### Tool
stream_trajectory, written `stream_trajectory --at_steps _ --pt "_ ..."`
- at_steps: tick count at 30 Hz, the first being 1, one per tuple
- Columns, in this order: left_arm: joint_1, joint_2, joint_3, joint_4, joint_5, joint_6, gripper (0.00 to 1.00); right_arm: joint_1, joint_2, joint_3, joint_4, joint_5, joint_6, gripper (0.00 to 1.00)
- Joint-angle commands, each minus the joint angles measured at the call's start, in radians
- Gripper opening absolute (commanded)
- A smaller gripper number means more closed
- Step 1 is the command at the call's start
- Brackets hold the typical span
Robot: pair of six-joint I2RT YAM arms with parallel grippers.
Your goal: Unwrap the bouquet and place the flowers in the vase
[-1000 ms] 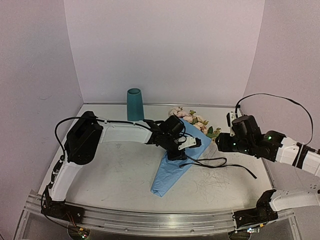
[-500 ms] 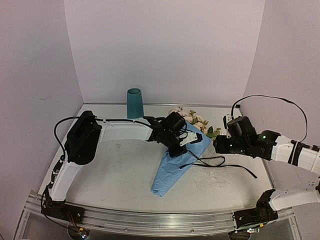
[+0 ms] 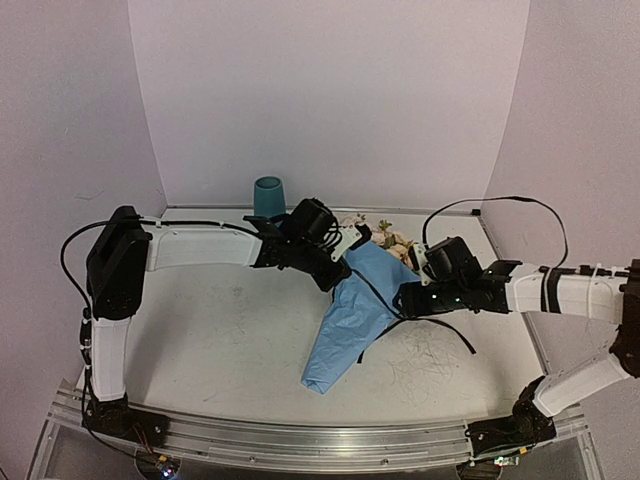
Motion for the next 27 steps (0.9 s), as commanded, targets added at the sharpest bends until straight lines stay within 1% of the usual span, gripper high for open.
stream_trajectory --at_steps 1,4,9,13,17,19,22,25,26,27 --pt "0.014 -0.073 -0.051 0.090 0.023 -0.098 0.00 0.002 0.085 0.060 0.105 -0.148 -0.091 0.61" --pt "0.018 -0.081 -0.070 0.099 0.032 -0.104 0.00 0.001 0.138 0.079 0.134 -0.170 -0.134 0.60" --pt "0.020 -0.089 -0.083 0.109 0.041 -0.106 0.01 0.001 0.203 0.120 0.146 -0.155 -0.190 0.58" --pt "0.022 -0.094 -0.090 0.112 0.036 -0.106 0.01 0.002 0.245 0.147 0.144 -0.123 -0.196 0.57" --pt "0.025 -0.103 -0.103 0.116 0.027 -0.108 0.01 0.002 0.273 0.135 0.142 -0.107 -0.197 0.55" --pt "0.026 -0.106 -0.108 0.116 0.028 -0.109 0.02 0.001 0.289 0.128 0.142 -0.106 -0.196 0.51" --pt "0.027 -0.108 -0.113 0.117 0.028 -0.108 0.02 0.002 0.297 0.118 0.148 -0.095 -0.184 0.40" --pt "0.027 -0.110 -0.117 0.116 0.029 -0.108 0.02 0.002 0.285 0.119 0.148 -0.094 -0.172 0.35" --pt "0.027 -0.112 -0.119 0.117 0.029 -0.108 0.02 0.002 0.281 0.123 0.148 -0.094 -0.171 0.30" --pt "0.028 -0.113 -0.119 0.117 0.029 -0.108 0.02 0.002 0.279 0.129 0.148 -0.094 -0.169 0.21"
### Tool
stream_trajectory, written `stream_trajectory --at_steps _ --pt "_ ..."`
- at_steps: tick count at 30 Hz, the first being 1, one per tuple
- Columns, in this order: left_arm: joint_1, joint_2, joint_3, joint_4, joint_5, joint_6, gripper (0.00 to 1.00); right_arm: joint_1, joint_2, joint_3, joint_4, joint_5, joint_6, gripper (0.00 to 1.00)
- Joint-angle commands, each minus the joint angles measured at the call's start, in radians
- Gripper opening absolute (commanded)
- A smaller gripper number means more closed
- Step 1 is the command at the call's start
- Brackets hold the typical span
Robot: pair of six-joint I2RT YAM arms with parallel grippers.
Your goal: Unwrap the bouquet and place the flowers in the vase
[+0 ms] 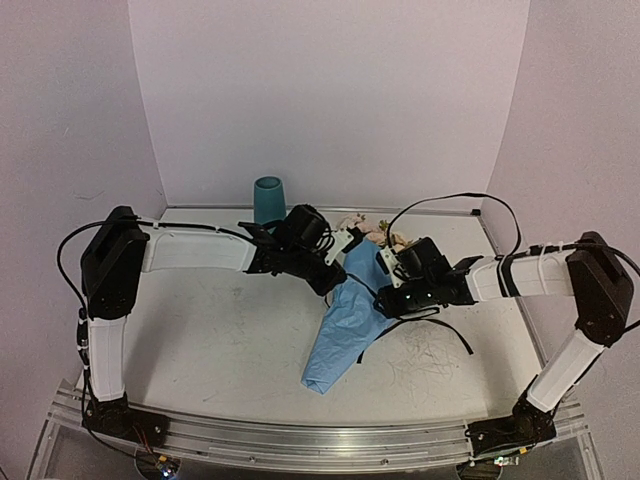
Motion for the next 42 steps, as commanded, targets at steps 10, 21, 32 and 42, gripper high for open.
stream_trajectory --at_steps 10,21,32,42 --pt "0.007 -0.055 -0.026 0.036 -0.014 -0.011 0.09 0.002 -0.110 0.119 -0.069 -0.092 0.019 0.00" --pt "0.004 -0.093 -0.087 0.062 -0.040 -0.052 0.49 0.002 -0.128 0.271 -0.095 -0.268 0.099 0.00" --pt "-0.011 -0.344 -0.407 0.329 -0.106 -0.221 0.66 0.001 -0.030 0.377 -0.121 -0.319 0.181 0.00" --pt "-0.068 -0.296 -0.437 0.550 0.005 -0.331 0.63 0.002 0.017 0.445 -0.120 -0.354 0.242 0.01"
